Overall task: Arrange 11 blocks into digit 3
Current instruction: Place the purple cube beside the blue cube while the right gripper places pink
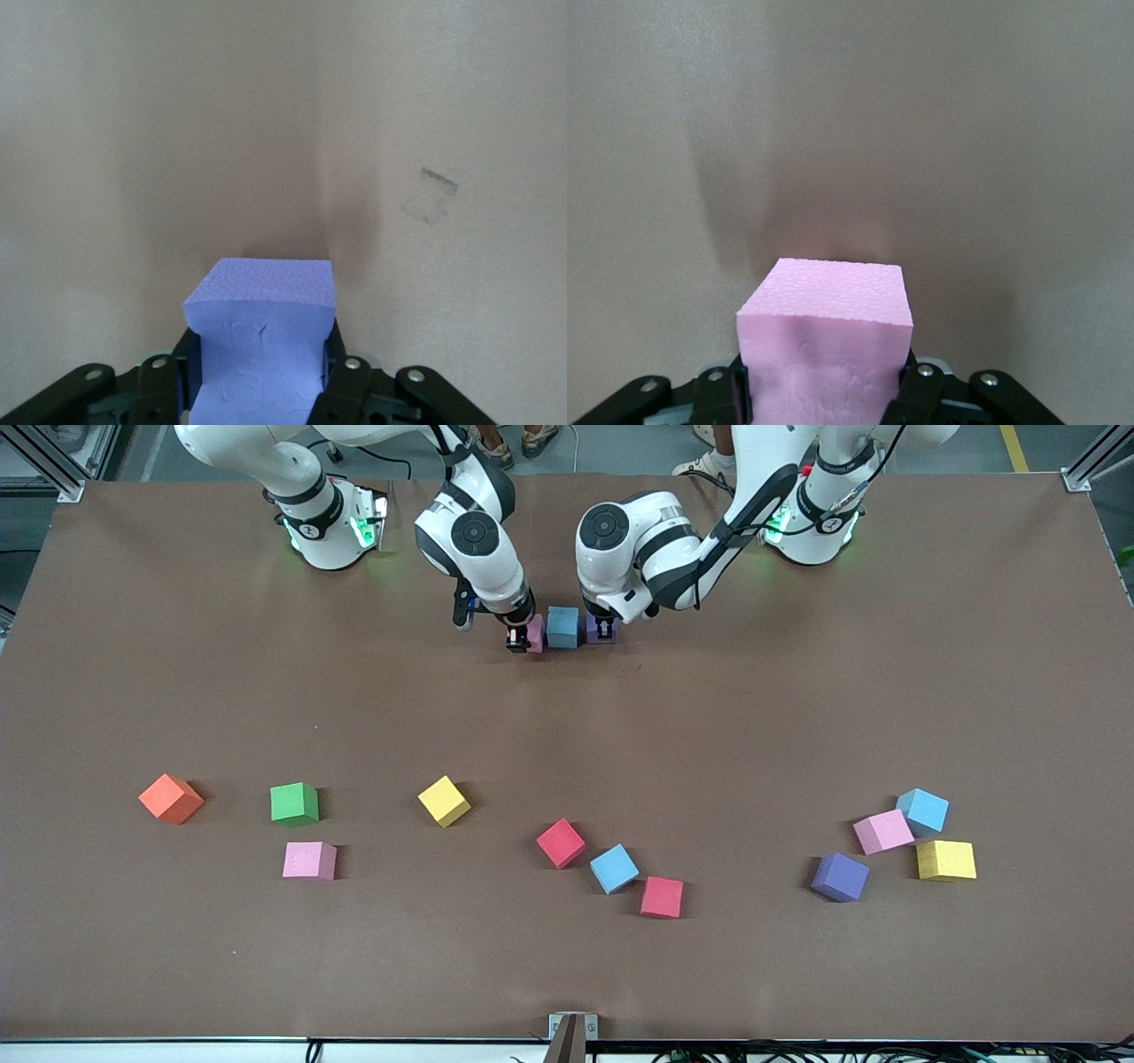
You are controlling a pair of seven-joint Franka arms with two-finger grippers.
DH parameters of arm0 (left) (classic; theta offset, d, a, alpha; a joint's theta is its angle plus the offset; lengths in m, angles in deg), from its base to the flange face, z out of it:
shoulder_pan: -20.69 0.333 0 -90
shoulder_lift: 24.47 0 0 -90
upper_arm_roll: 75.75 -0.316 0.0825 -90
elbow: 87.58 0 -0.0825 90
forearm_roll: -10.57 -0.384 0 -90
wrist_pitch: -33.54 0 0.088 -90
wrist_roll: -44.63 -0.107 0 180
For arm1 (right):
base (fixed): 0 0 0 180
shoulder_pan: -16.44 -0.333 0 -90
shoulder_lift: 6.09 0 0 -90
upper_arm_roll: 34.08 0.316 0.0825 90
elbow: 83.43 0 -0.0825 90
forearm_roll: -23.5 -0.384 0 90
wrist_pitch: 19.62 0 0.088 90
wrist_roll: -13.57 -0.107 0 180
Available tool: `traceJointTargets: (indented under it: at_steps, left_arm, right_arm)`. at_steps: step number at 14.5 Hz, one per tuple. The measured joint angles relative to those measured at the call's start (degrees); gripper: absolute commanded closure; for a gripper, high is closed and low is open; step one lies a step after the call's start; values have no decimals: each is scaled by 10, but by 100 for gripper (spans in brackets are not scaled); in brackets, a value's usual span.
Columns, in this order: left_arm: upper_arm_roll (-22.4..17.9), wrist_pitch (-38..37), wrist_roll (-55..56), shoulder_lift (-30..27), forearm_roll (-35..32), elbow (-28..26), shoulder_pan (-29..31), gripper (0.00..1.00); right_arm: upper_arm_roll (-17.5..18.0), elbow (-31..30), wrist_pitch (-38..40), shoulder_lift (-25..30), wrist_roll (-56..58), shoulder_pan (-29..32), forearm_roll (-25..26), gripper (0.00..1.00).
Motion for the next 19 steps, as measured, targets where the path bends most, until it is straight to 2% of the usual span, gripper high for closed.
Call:
traceJointTargets:
  at_steps: [19]
  left_arm:
    - [-1, 32, 4, 7, -31, 0, -4, 99]
  right_arm:
    - [-7, 1, -12, -3, -1, -13, 0, 98]
